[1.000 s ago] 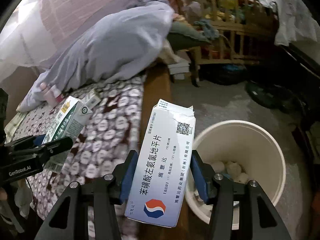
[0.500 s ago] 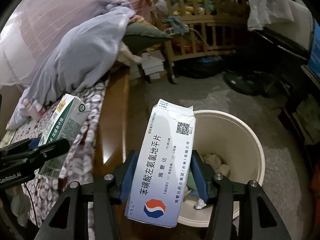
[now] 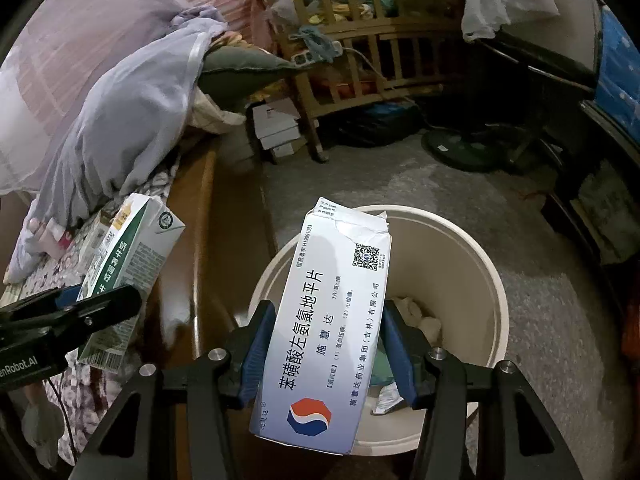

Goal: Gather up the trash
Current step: 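Carry the milk carton and medicine box over the cream bin, then open both grippers to drop the carton and box into the bin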

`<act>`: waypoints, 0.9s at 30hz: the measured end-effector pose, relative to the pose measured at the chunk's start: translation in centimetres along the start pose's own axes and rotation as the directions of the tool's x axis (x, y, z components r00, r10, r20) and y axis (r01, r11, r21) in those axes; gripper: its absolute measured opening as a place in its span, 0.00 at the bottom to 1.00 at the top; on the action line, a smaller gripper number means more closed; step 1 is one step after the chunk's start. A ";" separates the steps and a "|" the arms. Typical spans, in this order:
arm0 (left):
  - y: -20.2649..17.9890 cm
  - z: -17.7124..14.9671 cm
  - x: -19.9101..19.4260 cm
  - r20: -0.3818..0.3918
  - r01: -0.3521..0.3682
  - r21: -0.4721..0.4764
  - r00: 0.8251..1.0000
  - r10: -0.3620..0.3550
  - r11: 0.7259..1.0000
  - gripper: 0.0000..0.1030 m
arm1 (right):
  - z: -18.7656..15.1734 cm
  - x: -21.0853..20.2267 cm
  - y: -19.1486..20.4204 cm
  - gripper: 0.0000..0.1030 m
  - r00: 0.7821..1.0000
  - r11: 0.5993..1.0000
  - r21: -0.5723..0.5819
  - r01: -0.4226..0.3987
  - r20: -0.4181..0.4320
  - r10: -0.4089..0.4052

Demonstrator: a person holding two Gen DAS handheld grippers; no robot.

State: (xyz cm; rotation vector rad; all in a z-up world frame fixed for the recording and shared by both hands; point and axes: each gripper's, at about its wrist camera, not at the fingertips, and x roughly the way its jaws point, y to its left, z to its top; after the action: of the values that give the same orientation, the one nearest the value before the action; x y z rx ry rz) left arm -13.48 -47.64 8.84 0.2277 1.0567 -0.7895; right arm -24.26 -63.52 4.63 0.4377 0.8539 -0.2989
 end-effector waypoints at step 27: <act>-0.4 0.7 1.3 -0.019 0.154 -0.038 0.988 -0.155 0.987 0.61 | 0.1 0.5 -2.4 0.59 0.999 0.996 0.077 0.047 0.008 -0.048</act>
State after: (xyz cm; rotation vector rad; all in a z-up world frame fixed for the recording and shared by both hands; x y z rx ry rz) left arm -12.91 -48.93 8.17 0.1247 1.1179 -0.9083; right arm -24.86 -65.72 3.69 0.4877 0.8459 -0.3789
